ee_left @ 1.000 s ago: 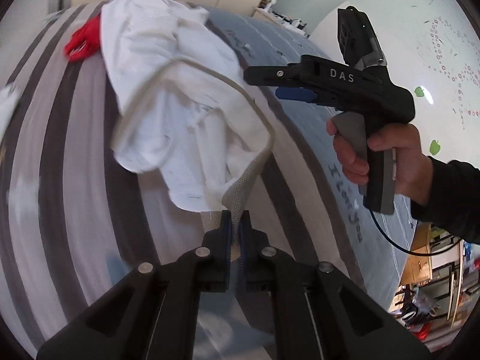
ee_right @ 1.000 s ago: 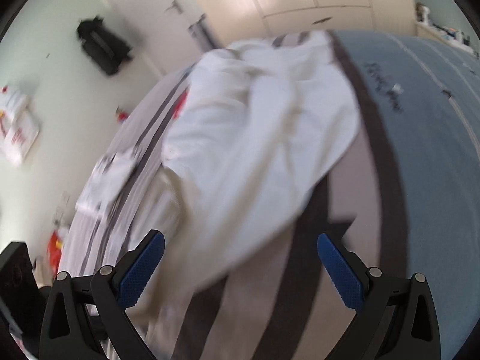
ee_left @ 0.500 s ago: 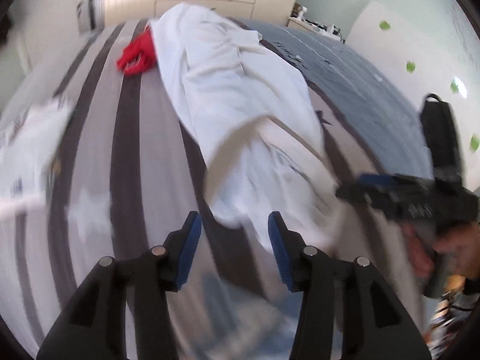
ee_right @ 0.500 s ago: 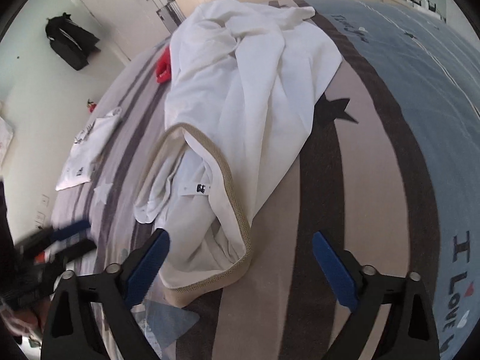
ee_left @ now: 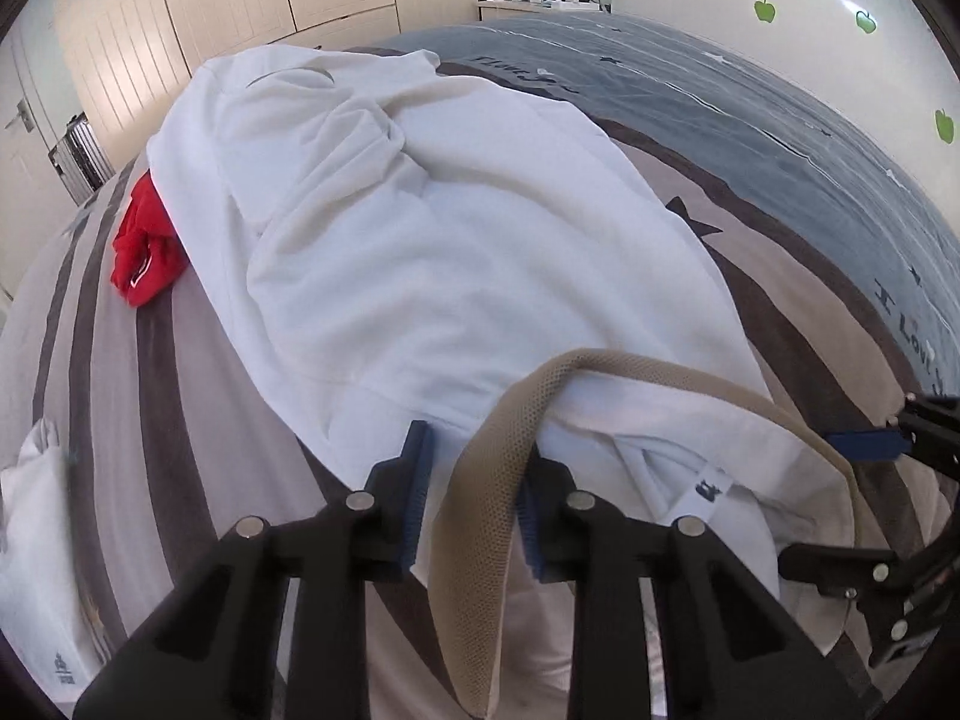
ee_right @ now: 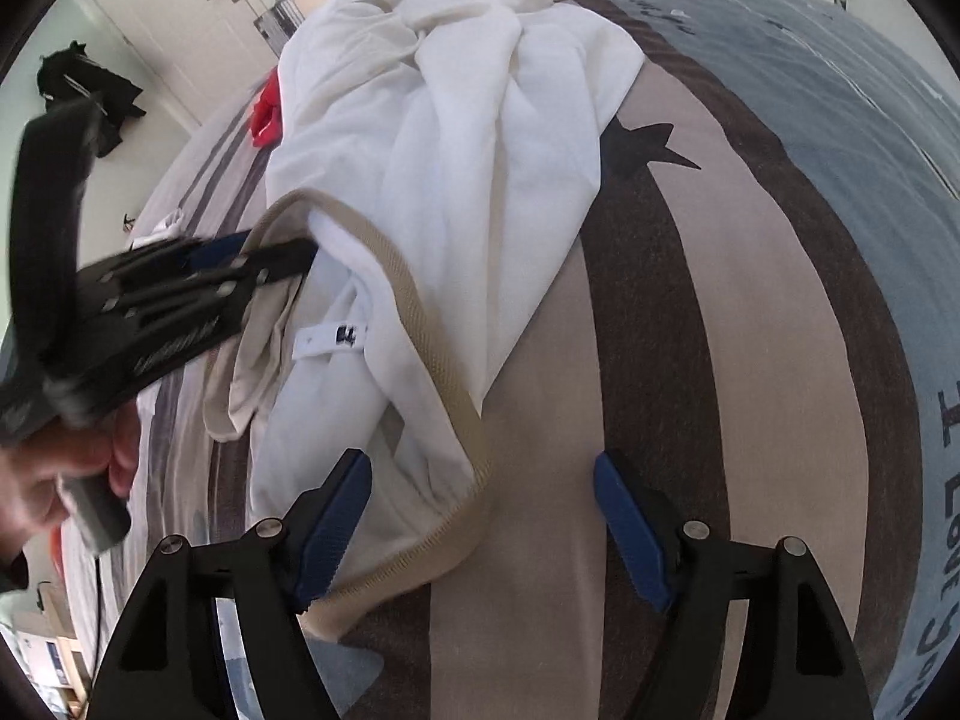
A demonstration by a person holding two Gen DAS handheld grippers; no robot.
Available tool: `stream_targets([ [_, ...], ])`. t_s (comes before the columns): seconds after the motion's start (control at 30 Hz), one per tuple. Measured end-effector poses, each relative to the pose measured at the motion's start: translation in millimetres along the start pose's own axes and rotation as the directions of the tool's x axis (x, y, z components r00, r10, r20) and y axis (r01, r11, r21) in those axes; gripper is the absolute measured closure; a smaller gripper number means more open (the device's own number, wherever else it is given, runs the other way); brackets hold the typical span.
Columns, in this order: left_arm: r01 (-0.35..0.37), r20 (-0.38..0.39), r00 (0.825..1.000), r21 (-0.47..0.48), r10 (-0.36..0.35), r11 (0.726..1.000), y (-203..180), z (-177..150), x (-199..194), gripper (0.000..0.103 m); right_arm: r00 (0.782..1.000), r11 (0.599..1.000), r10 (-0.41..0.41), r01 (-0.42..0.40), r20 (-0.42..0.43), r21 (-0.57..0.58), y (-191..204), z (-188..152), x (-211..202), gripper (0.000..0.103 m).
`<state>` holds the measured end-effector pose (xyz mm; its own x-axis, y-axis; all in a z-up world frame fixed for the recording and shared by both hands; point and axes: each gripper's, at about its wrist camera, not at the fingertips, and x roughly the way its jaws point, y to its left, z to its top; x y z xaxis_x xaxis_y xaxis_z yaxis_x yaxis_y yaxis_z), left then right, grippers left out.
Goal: Fold clothes
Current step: 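Grasp the beige trim with the right gripper while the left gripper holds its edge, then lay the garment flat and open both grippers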
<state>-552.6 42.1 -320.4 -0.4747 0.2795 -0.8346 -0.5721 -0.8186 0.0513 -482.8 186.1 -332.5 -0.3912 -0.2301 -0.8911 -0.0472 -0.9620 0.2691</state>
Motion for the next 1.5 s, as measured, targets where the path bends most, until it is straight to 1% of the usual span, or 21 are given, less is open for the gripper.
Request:
stream_targets([
  [0.2, 0.013, 0.018, 1.000, -0.030, -0.012, 0.999, -0.2, 5.3, -2.5, 0.081, 1.000, 0.999, -0.016, 0.015, 0.007, 0.051, 1.6, -1.9, 2.8, 0.039],
  [0.23, 0.010, 0.027, 1.000, -0.031, -0.009, 0.999, -0.5, 5.0, -4.9, 0.091, 1.000, 0.998, -0.016, 0.016, 0.007, 0.055, 2.3, 0.1, 4.5, 0.055],
  [0.27, 0.007, 0.032, 0.999, -0.039, -0.006, 0.999, 0.1, 5.8, -7.8, 0.095, 1.000, 0.998, -0.016, 0.016, 0.006, 0.058, 2.9, 2.1, 6.1, 0.085],
  [0.3, 0.001, 0.041, 0.999, -0.052, 0.002, 0.999, 1.4, 6.4, -11.7, 0.097, 1.000, 0.998, -0.016, 0.016, 0.006, 0.062, 3.6, 4.1, 7.8, 0.094],
  [0.4, 0.019, 0.092, 0.996, -0.147, -0.006, 0.989, 13.5, 10.1, -38.2, 0.098, 0.999, 0.997, -0.027, 0.025, 0.039, 0.069, 1.3, 16.9, -0.2, 0.098],
  [0.5, 0.047, 0.201, 0.980, -0.218, -0.002, 0.975, 24.4, 17.9, -88.2, 0.099, 0.991, 0.998, -0.039, 0.033, 0.129, 0.050, -1.3, 39.9, -30.0, 0.098],
  [0.57, 0.056, 0.273, 0.962, -0.239, 0.012, 0.970, 26.9, 22.1, -123.3, 0.099, 0.969, 0.999, -0.050, 0.049, 0.242, 0.010, 1.5, 66.8, -72.0, 0.099],
  [0.6, 0.072, 0.326, 0.945, -0.256, 0.016, 0.964, 27.3, 23.1, -149.8, 0.099, 0.955, 0.998, -0.047, 0.054, 0.294, -0.018, 11.4, 81.3, -90.1, 0.099],
  [0.7, 0.106, 0.440, 0.897, -0.283, 0.031, 0.953, 24.8, 19.5, -220.2, 0.099, 0.878, 0.981, -0.002, 0.093, 0.478, -0.167, 32.5, 111.1, -173.9, 0.099],
  [0.77, 0.099, 0.470, 0.881, -0.301, 0.057, 0.949, 12.1, 5.2, -259.9, 0.099, 0.835, 0.959, 0.047, 0.116, 0.548, -0.260, 48.1, 117.7, -218.8, 0.099],
  [0.83, 0.110, 0.454, 0.889, -0.347, 0.064, 0.931, 3.5, -14.9, -280.1, 0.099, 0.823, 0.932, 0.104, 0.116, 0.559, -0.343, 62.2, 97.1, -249.8, 0.099],
  [0.87, 0.107, 0.436, 0.897, -0.360, 0.066, 0.927, -1.2, -22.6, -282.0, 0.099, 0.830, 0.916, 0.126, 0.112, 0.543, -0.384, 68.0, 85.5, -259.3, 0.099],
  [0.93, 0.082, 0.360, 0.931, -0.390, 0.070, 0.917, -22.8, -64.3, -292.2, 0.099, 0.855, 0.875, 0.149, 0.120, 0.497, -0.468, 78.0, 53.2, -273.4, 0.099],
  [1.0, 0.066, 0.248, 0.968, -0.430, 0.047, 0.900, -48.6, -113.5, -291.0, 0.099, 0.899, 0.846, 0.147, 0.102, 0.412, -0.524, 82.9, 8.6, -268.2, 0.099],
  [1.03, 0.050, 0.172, 0.985, -0.450, 0.031, 0.892, -65.3, -144.9, -286.5, 0.099, 0.929, 0.849, 0.140, 0.066, 0.342, -0.525, 80.3, -19.4, -262.0, 0.099],
  [1.13, 0.020, -0.002, 1.000, -0.493, -0.024, 0.870, -103.3, -215.0, -268.6, 0.099, 0.990, 0.859, 0.084, -0.016, 0.110, -0.512, 71.5, -102.4, -219.3, 0.099],
  [1.2, 0.003, -0.126, 0.989, -0.520, -0.080, 0.854, -130.8, -263.9, -248.5, 0.099, 0.999, 0.879, 0.039, -0.047, -0.026, -0.474, 64.7, -143.2, -185.3, 0.099],
  [1.3, 0.007, -0.200, 0.970, -0.547, -0.138, 0.837, -148.5, -294.3, -239.2, 0.097, 0.986, 0.895, -0.019, -0.057, -0.166, -0.442, 55.3, -191.2, -150.7, 0.097],
  [1.37, 0.030, -0.183, 0.968, -0.585, -0.169, 0.810, -147.6, -295.0, -250.7, 0.091, 0.975, 0.883, -0.045, -0.063, -0.216, -0.465, 54.2, -208.9, -145.6, 0.095],
  [1.43, 0.057, -0.161, 0.968, -0.600, -0.190, 0.798, -143.2, -289.5, -264.9, 0.078, 0.974, 0.893, -0.007, -0.096, -0.227, -0.441, 51.1, -206.8, -156.7, 0.092],
  [1.5, 0.080, -0.133, 0.970, -0.615, -0.203, 0.785, -134.1, -281.2, -283.1, 0.069, 0.975, 0.911, 0.028, -0.116, -0.222, -0.396, 43.9, -196.0, -170.5, 0.082],
])
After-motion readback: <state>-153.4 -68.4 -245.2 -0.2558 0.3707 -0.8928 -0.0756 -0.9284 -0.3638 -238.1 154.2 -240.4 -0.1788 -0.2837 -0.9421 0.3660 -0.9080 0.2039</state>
